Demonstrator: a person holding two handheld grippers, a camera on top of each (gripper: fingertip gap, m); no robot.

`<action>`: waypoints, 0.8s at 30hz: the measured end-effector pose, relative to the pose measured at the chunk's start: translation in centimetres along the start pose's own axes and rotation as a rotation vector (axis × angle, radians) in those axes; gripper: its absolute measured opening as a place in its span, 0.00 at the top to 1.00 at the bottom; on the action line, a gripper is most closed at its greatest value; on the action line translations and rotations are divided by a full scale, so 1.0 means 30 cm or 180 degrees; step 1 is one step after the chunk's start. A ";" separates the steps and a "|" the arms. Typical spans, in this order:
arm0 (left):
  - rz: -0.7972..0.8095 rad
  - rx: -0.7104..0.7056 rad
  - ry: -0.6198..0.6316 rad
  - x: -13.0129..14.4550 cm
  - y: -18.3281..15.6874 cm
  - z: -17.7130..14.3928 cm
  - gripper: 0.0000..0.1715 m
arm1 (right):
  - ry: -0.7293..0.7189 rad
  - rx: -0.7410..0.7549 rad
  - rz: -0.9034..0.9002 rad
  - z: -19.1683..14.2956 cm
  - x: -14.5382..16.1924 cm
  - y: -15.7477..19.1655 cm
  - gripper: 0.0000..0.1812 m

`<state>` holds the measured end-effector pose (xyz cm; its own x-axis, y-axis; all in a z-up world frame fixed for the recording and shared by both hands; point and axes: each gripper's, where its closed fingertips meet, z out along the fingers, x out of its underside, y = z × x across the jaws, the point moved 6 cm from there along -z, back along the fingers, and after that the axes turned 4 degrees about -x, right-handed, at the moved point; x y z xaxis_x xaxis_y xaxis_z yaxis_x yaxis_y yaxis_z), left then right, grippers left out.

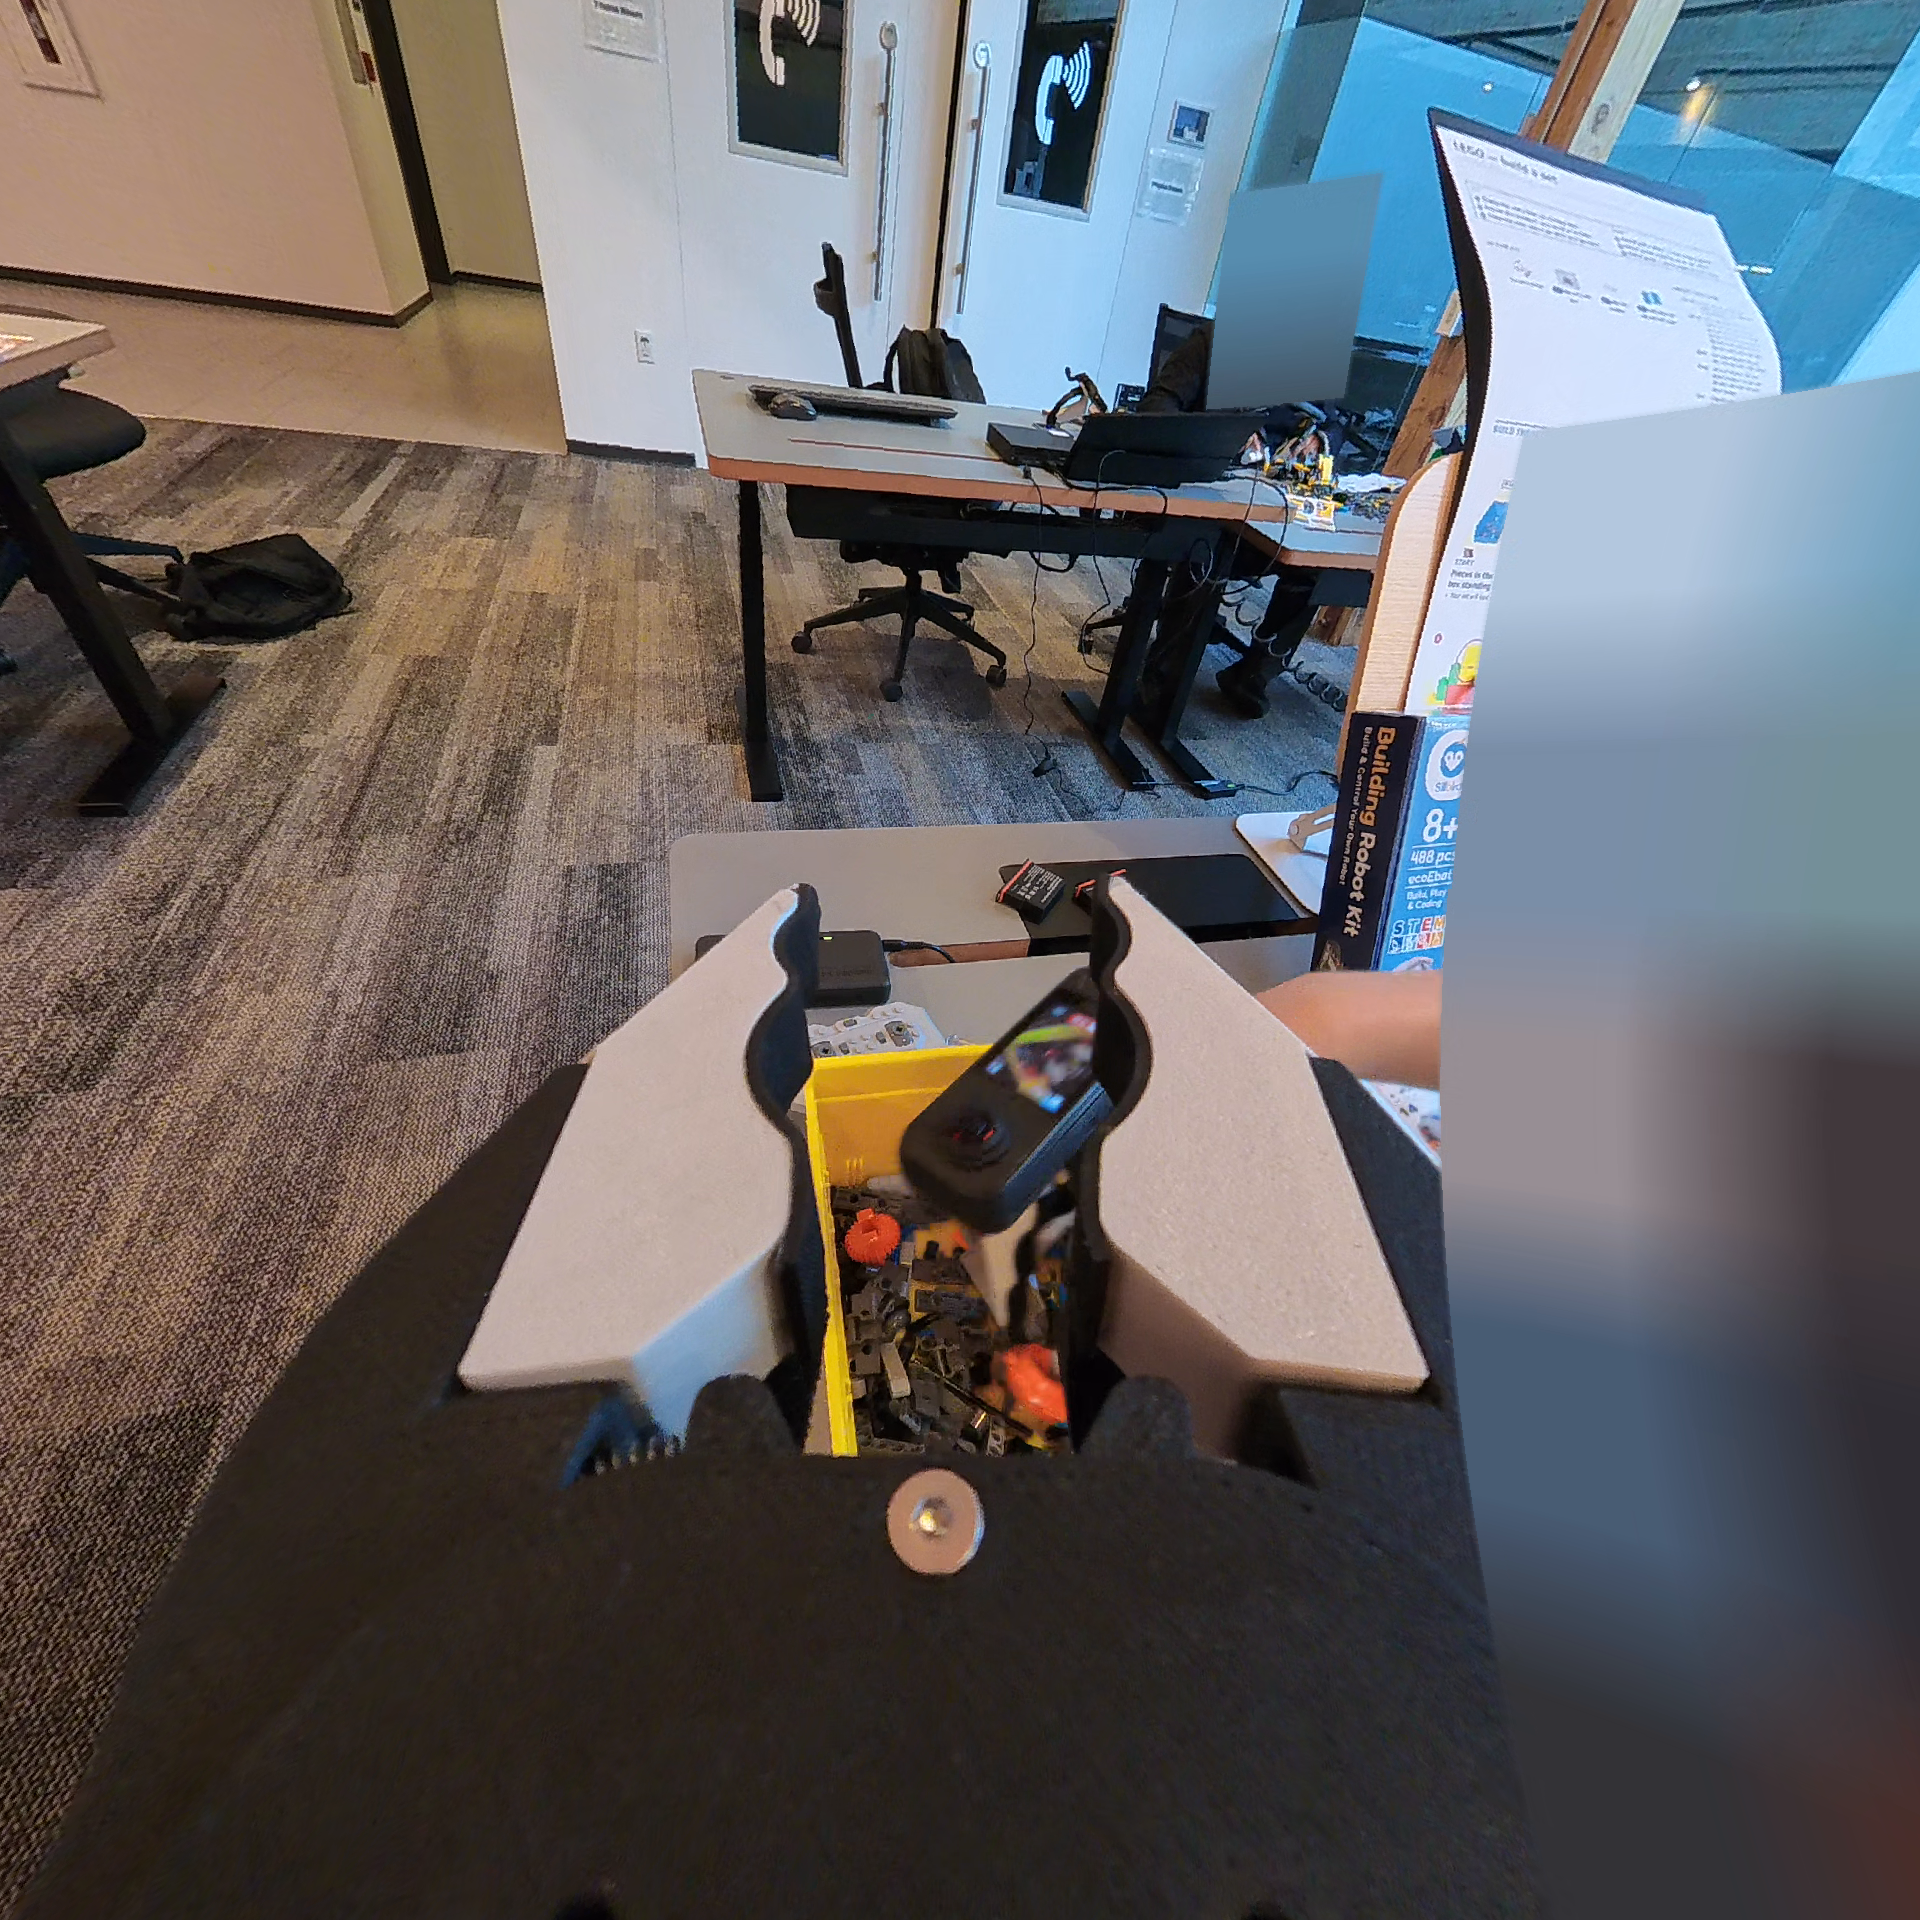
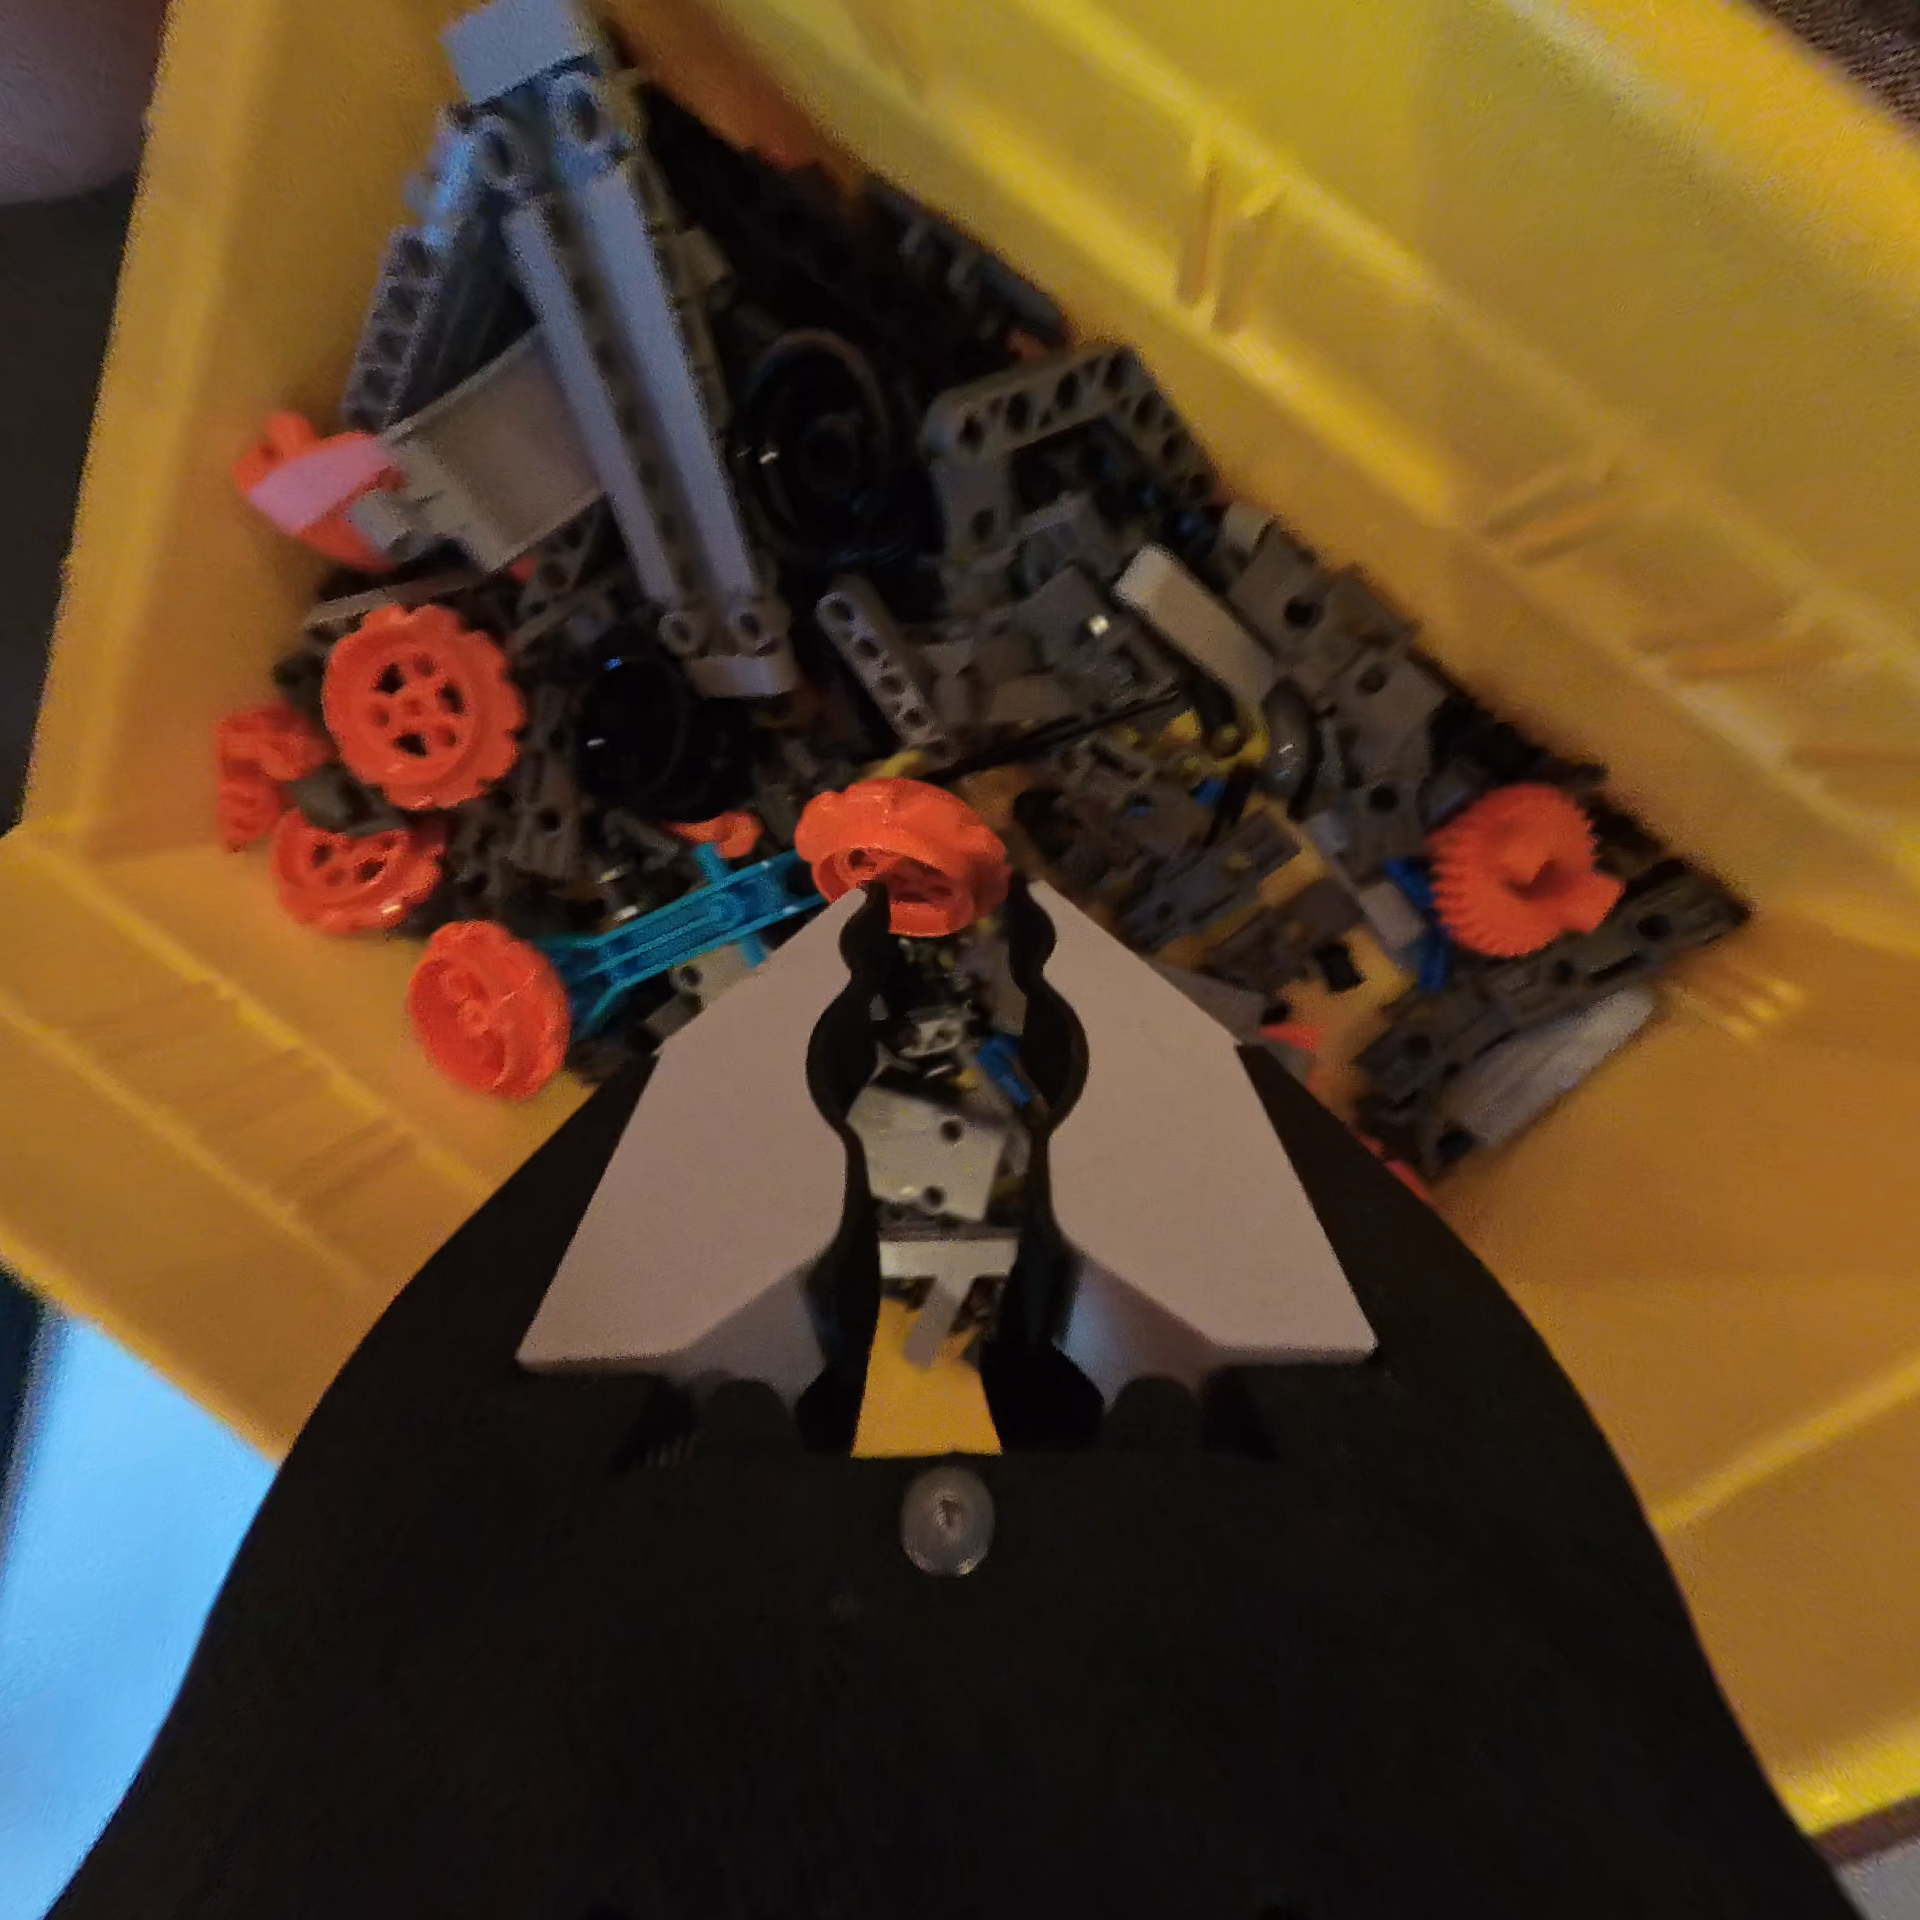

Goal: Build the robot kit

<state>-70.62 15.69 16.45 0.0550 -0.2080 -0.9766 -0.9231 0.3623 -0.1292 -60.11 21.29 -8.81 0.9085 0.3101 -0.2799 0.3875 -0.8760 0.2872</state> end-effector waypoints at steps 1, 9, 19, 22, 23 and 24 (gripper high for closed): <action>-0.0001 0.0000 -0.0004 -0.001 0.001 -0.001 0.71 | -0.0040 -0.0117 0.0038 -0.013 0.009 0.024 0.89; -0.0013 -0.0025 -0.0026 -0.003 0.006 -0.008 0.71 | -0.0074 -0.0902 -0.0059 -0.048 0.059 0.240 0.90; -0.0010 -0.0017 -0.0001 0.000 0.006 -0.002 0.71 | -0.0394 0.0569 0.0768 -0.014 -0.012 -0.125 0.66; -0.0013 -0.0011 -0.0007 0.000 0.006 -0.003 0.71 | -0.0343 0.0580 0.0733 0.016 -0.049 -0.117 0.76; -0.0013 -0.0009 -0.0008 0.000 0.006 -0.003 0.71 | -0.0198 0.0520 0.0726 0.032 -0.046 -0.104 0.85; -0.0012 -0.0008 -0.0008 0.000 0.005 -0.003 0.71 | -0.0110 0.0515 0.0698 0.046 -0.045 -0.095 0.86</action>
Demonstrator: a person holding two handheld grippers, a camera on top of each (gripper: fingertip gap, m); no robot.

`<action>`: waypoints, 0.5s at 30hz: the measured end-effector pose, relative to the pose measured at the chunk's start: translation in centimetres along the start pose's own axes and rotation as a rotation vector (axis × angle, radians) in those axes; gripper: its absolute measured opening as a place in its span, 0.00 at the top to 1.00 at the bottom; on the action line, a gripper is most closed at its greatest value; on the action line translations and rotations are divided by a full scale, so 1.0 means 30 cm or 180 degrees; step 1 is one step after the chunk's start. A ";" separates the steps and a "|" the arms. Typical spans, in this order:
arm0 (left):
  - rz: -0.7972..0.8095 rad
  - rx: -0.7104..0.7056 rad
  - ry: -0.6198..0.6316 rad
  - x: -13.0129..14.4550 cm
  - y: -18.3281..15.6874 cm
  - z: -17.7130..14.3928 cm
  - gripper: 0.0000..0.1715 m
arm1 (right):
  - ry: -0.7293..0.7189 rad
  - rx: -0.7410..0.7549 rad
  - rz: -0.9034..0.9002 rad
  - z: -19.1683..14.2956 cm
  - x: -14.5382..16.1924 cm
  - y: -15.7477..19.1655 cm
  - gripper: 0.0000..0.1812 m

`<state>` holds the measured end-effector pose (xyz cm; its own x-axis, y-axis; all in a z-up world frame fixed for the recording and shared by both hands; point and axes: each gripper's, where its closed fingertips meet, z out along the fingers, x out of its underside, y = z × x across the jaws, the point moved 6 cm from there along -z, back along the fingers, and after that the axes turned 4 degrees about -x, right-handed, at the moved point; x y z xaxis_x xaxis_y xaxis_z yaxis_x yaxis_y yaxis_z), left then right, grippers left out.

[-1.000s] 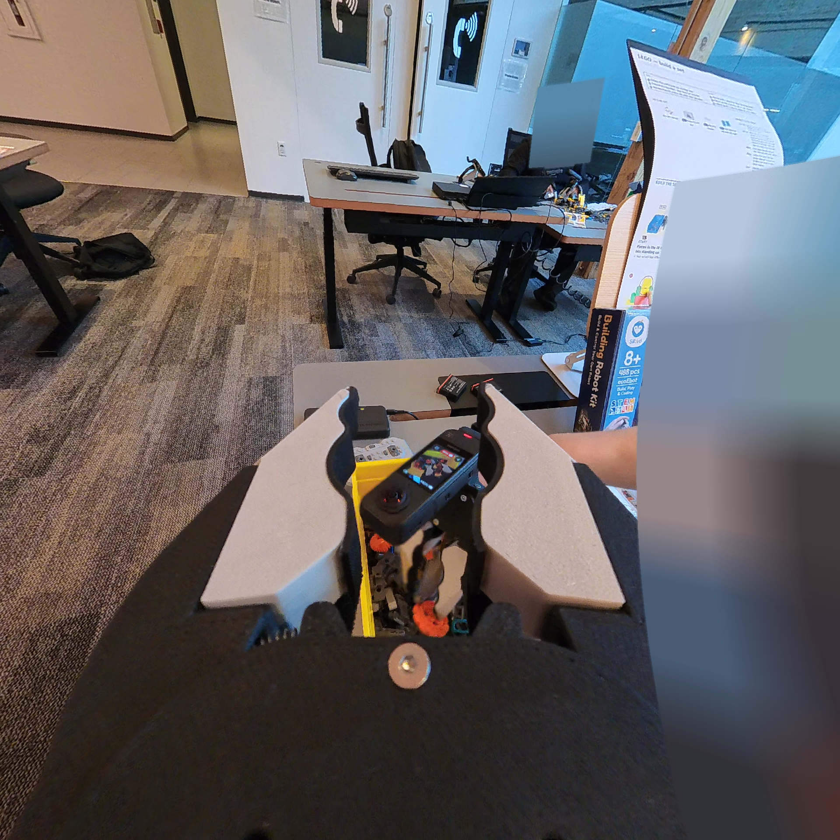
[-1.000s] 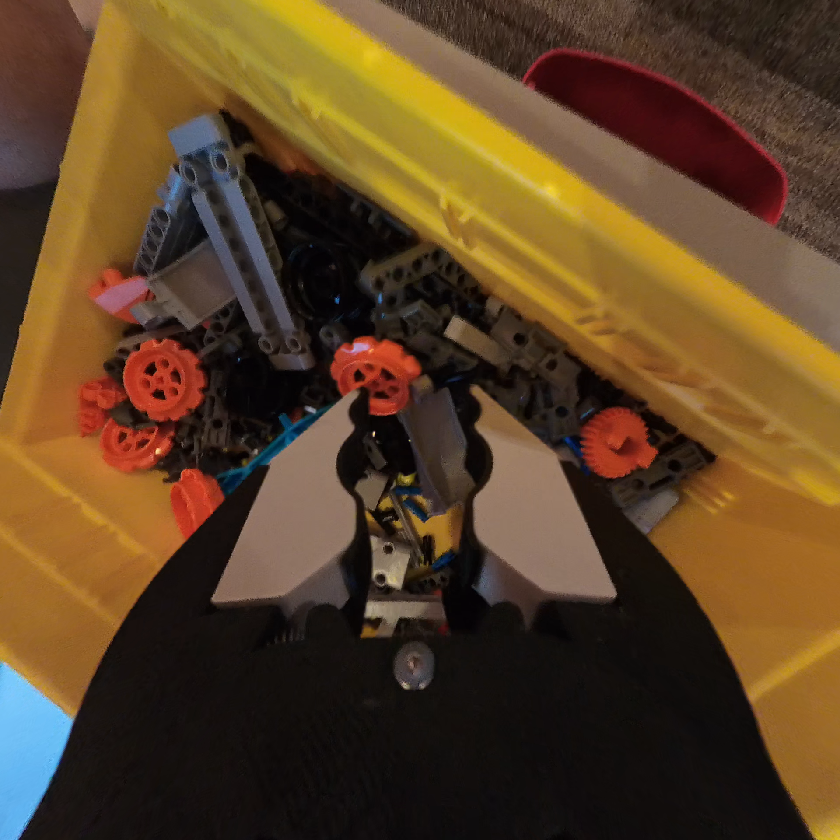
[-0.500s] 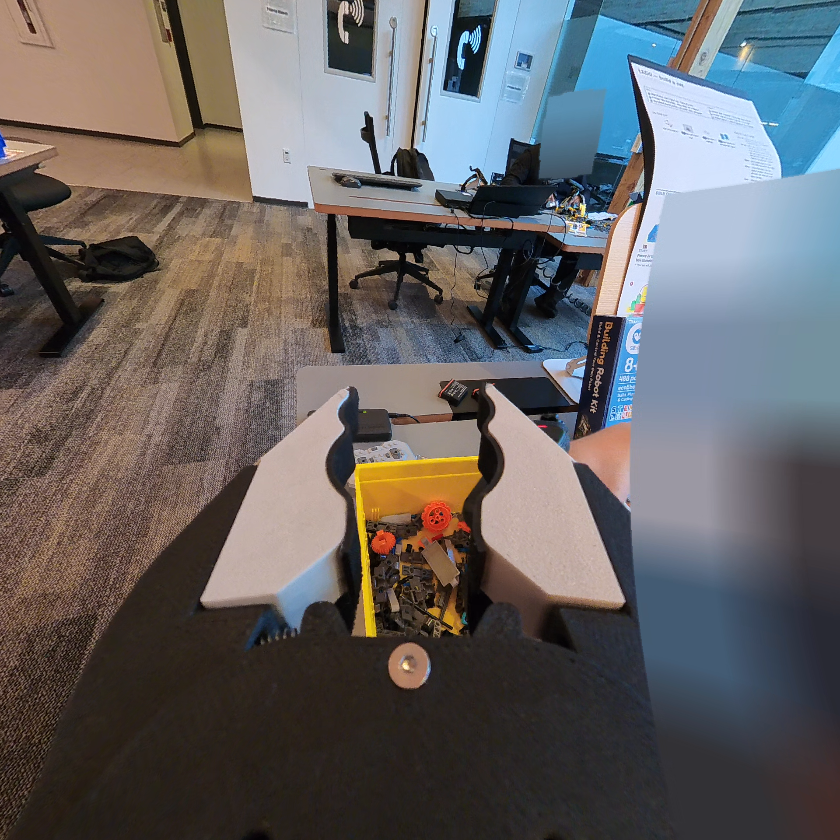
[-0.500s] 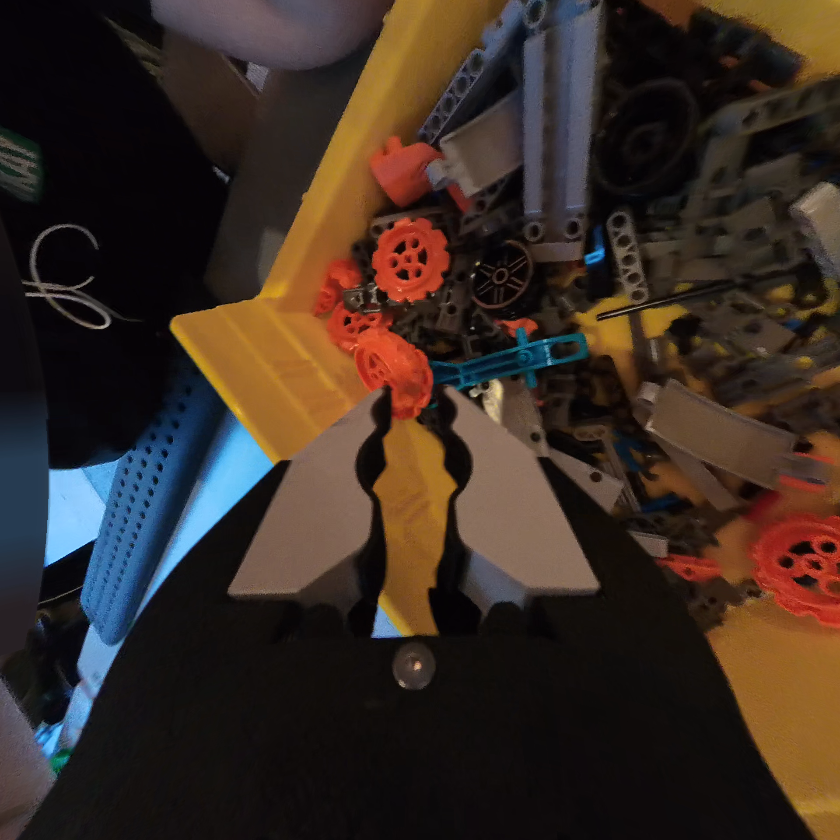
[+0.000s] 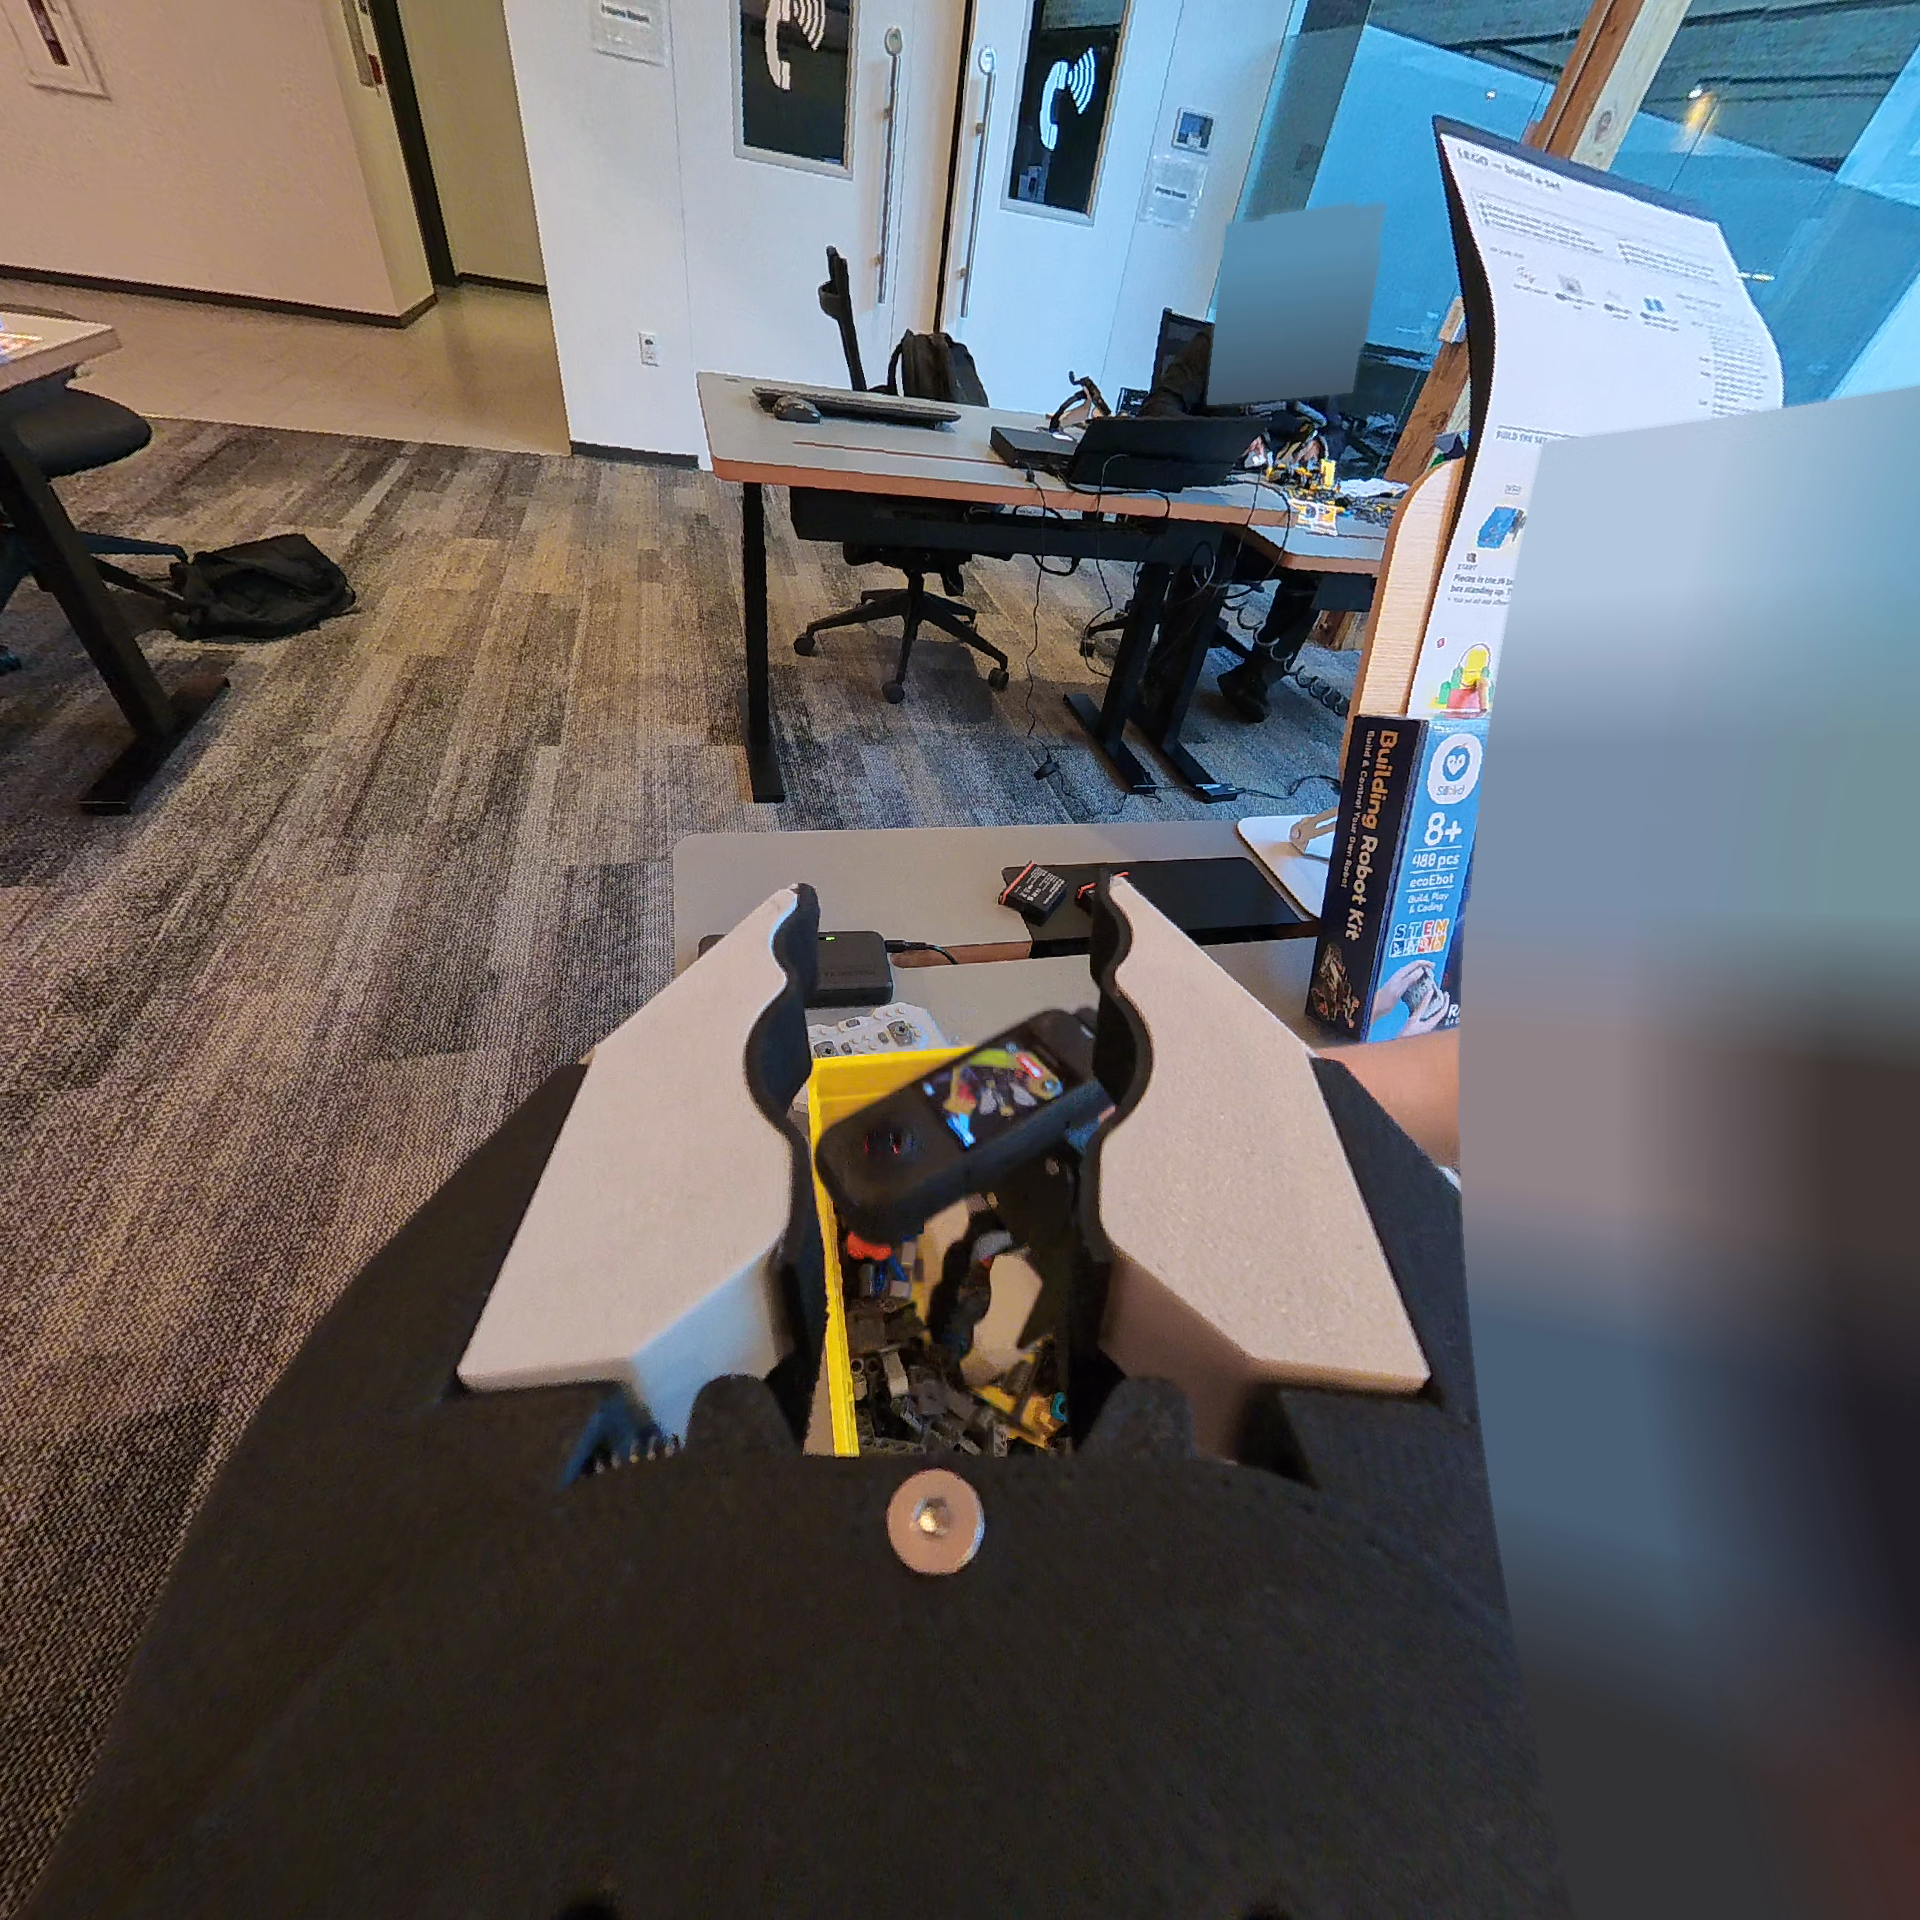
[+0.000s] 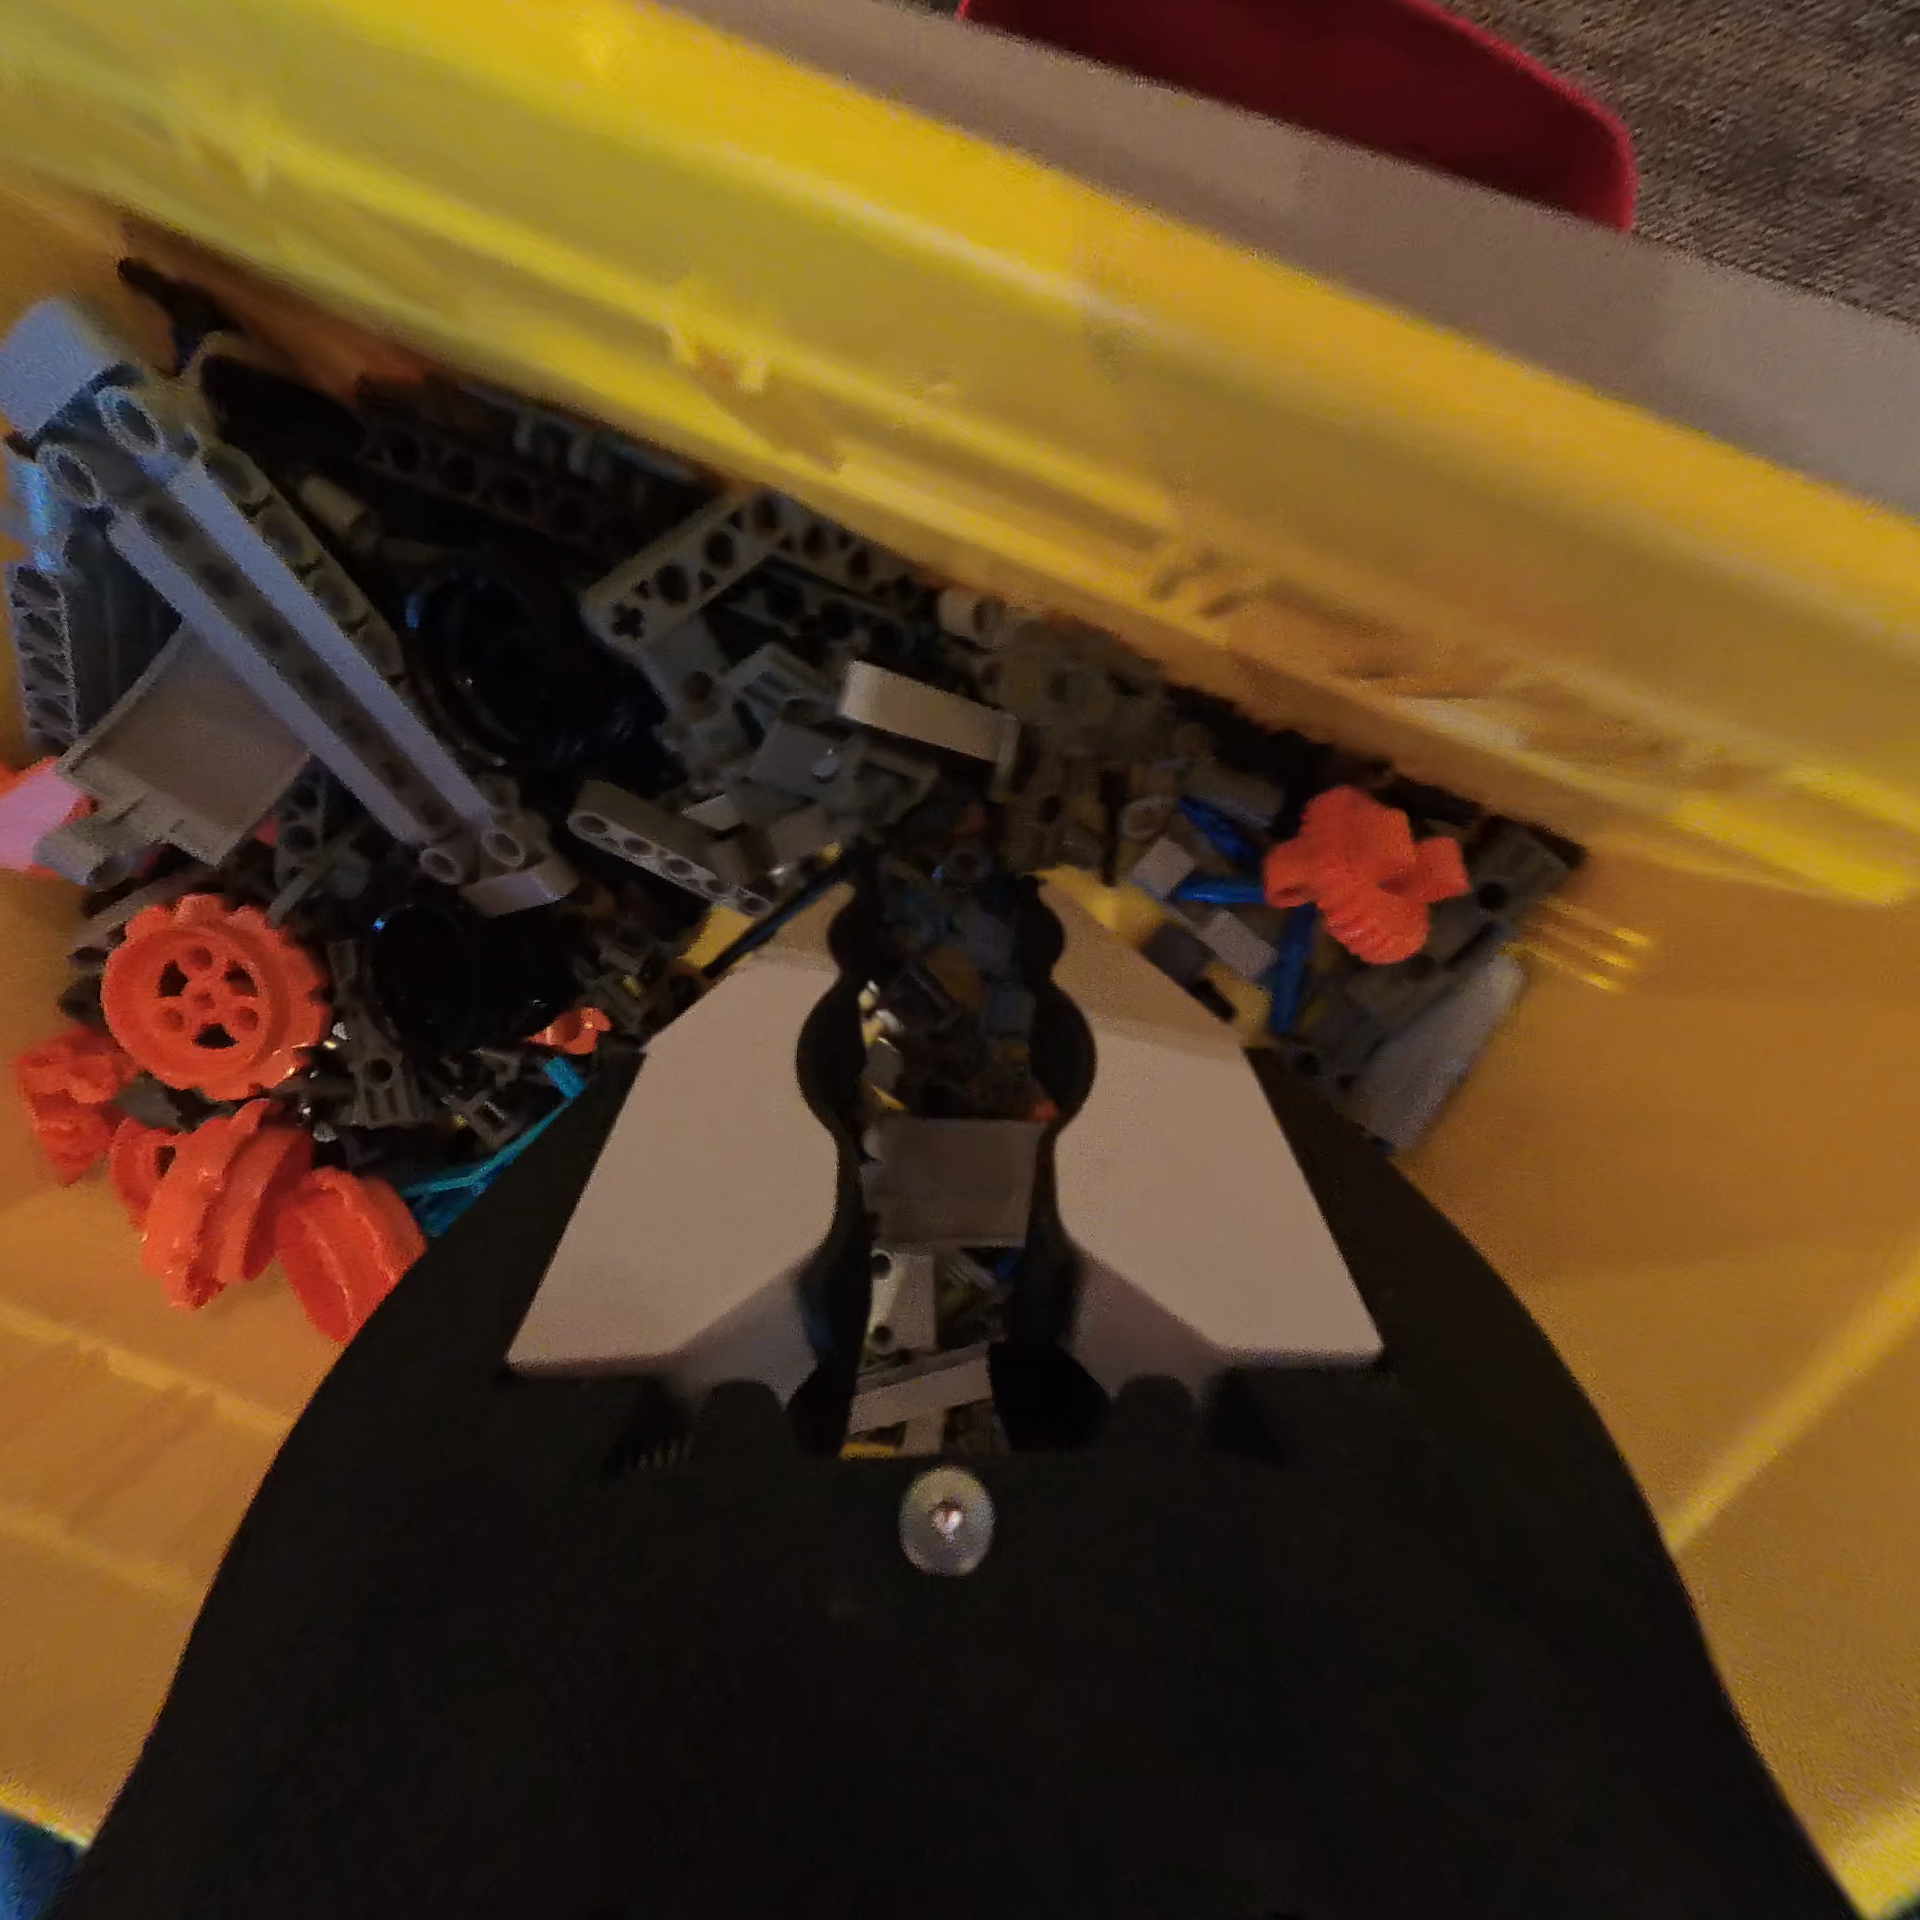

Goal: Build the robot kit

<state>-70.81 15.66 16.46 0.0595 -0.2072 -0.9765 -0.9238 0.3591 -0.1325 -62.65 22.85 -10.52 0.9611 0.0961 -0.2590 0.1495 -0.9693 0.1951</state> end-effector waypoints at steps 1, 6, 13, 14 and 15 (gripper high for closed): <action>0.0000 0.0002 0.0001 0.000 0.000 0.000 0.71 | 0.0005 -0.0018 -0.0041 0.004 0.000 0.014 0.88; -0.0009 0.0008 -0.0017 -0.001 0.002 -0.006 0.71 | 0.0300 0.0041 -0.0128 -0.026 0.049 0.035 0.92; -0.0015 0.0013 -0.0023 -0.002 0.003 -0.007 0.71 | 0.0117 -0.0750 -0.0029 -0.132 0.113 0.184 0.92; -0.0014 0.0011 -0.0024 -0.002 0.003 -0.007 0.71 | 0.0108 -0.0942 -0.0075 -0.143 0.124 0.221 0.92; -0.0012 0.0010 -0.0022 -0.002 0.002 -0.007 0.71 | 0.0097 -0.1099 -0.0150 -0.153 0.133 0.254 0.91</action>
